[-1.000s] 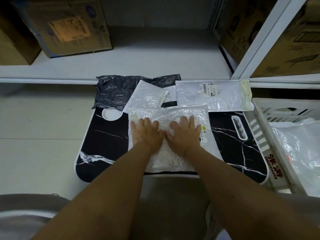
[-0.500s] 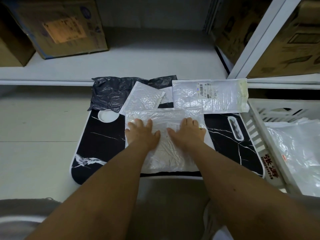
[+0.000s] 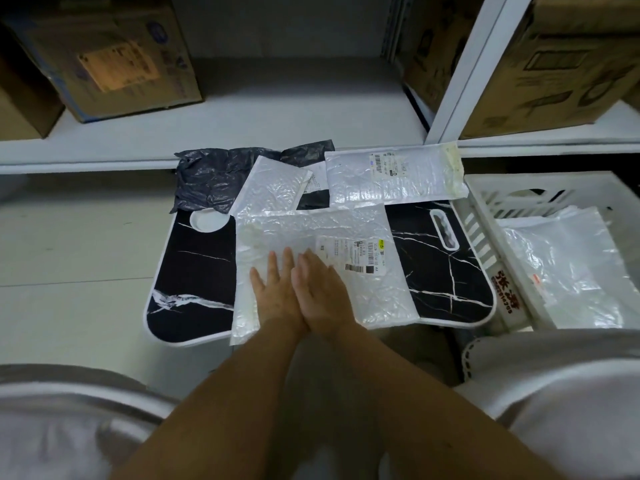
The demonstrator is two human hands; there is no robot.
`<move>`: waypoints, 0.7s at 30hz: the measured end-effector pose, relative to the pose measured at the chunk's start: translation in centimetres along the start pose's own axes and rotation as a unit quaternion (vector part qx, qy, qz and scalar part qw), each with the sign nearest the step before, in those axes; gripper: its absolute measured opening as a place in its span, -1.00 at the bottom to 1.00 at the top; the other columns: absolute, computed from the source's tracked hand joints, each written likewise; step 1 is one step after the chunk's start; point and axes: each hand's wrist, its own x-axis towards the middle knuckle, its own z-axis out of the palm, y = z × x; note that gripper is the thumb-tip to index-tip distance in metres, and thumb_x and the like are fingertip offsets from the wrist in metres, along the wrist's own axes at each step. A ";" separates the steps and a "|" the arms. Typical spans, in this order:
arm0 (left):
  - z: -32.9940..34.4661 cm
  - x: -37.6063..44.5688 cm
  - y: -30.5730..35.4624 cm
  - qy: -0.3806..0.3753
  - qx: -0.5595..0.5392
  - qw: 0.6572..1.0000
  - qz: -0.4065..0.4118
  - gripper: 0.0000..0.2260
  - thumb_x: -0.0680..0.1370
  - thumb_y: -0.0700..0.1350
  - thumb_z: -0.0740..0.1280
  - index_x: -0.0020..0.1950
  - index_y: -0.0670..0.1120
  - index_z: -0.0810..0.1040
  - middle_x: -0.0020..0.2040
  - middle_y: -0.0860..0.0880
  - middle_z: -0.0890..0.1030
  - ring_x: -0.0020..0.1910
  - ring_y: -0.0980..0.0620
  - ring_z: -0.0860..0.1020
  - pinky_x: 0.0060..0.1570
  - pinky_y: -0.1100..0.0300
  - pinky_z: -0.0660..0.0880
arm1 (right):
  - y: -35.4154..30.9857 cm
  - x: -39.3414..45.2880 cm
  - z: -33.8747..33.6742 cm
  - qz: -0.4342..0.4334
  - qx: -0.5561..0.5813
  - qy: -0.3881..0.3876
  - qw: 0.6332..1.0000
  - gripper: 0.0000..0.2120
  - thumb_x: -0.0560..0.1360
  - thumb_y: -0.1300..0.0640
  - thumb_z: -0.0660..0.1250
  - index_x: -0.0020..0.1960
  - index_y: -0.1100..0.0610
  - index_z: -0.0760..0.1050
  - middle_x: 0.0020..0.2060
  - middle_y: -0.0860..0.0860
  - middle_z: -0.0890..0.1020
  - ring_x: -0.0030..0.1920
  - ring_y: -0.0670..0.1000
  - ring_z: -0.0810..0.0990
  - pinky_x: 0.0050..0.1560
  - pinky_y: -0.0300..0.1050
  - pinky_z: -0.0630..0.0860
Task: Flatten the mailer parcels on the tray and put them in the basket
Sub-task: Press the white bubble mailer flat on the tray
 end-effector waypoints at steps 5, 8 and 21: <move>-0.5 0.0 0.4 -0.017 -0.053 0.998 -0.001 -0.36 0.60 0.12 0.11 0.53 0.17 -0.24 0.57 -0.06 -0.24 0.52 -0.20 -0.26 0.42 -0.32 -0.13 | 4.3 0.1 1.0 0.006 -0.158 0.012 0.987 -0.38 0.60 -0.13 -0.32 0.57 0.06 0.05 0.56 0.05 0.06 0.56 0.07 -0.06 0.52 0.11 -0.05; -0.2 0.2 0.4 -0.007 -0.077 0.997 -0.002 -0.53 0.64 0.15 -0.09 0.53 0.24 -0.16 0.57 -0.04 -0.19 0.53 -0.19 -0.24 0.42 -0.31 -0.18 | 7.0 0.8 1.7 0.009 -0.215 -0.008 0.977 -0.28 0.59 -0.19 -0.46 0.54 0.02 0.18 0.54 0.08 0.16 0.56 0.13 0.00 0.47 0.16 0.07; -1.1 1.2 -1.5 -0.040 -0.072 0.994 -0.071 -0.29 0.56 0.33 -0.13 0.57 -0.09 -0.06 0.57 -0.16 -0.10 0.52 -0.29 -0.13 0.48 -0.13 -0.08 | 3.5 2.6 0.3 -0.015 -0.241 0.018 0.970 -0.63 0.51 0.15 0.09 0.09 0.34 0.55 0.12 0.28 0.60 0.18 0.31 0.56 0.08 0.22 0.56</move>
